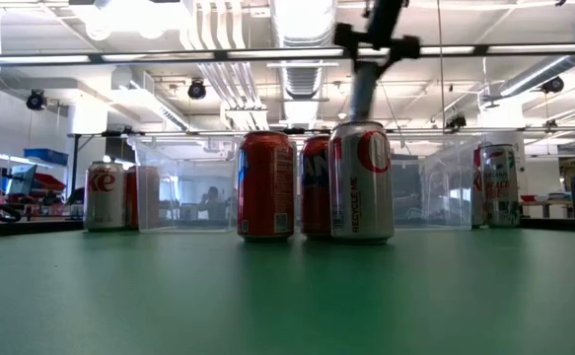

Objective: Sort soda cans
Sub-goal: Put the white pink soda can into the middle transparent bin

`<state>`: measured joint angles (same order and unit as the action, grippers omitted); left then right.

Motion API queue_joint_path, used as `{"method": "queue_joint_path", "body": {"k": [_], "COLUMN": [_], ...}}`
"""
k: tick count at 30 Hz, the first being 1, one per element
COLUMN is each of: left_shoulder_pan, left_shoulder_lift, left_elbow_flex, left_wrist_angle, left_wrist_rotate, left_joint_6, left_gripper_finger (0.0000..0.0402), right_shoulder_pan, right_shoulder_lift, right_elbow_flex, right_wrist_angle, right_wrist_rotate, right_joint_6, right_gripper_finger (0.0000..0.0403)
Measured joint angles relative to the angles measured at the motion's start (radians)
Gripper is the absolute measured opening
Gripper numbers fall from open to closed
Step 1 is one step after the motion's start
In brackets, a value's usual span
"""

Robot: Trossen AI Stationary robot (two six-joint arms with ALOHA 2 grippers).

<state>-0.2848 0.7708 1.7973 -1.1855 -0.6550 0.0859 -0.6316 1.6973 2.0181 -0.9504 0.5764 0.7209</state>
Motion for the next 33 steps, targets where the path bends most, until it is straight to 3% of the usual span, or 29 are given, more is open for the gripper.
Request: {"method": "queue_joint_path", "body": {"k": [4, 6, 16, 33], "left_shoulder_pan": [0.000, 0.000, 0.000, 0.000], "left_shoulder_lift": [0.000, 0.000, 0.000, 0.000], "left_elbow_flex": [0.000, 0.000, 0.000, 0.000], "left_wrist_angle": [0.062, 0.082, 0.104, 0.103], "left_wrist_rotate": [-0.002, -0.001, -0.015, -0.016], "left_joint_6": [0.038, 0.052, 0.006, -0.015], "left_gripper_finger": [0.0254, 0.0254, 0.0254, 0.0254], "right_shoulder_pan": [0.031, 0.045, 0.107, 0.121], "right_shoulder_lift": [0.073, 0.113, 0.259, 0.481], "right_elbow_flex": [0.045, 0.065, 0.133, 0.152], "right_wrist_angle": [0.019, 0.010, -0.004, -0.007], "right_wrist_rotate": [-0.242, -0.296, -0.411, -0.427], "right_joint_6": [-0.047, -0.065, -0.112, -0.163], "right_gripper_finger": [0.0256, 0.0255, 0.0256, 0.0252]}}
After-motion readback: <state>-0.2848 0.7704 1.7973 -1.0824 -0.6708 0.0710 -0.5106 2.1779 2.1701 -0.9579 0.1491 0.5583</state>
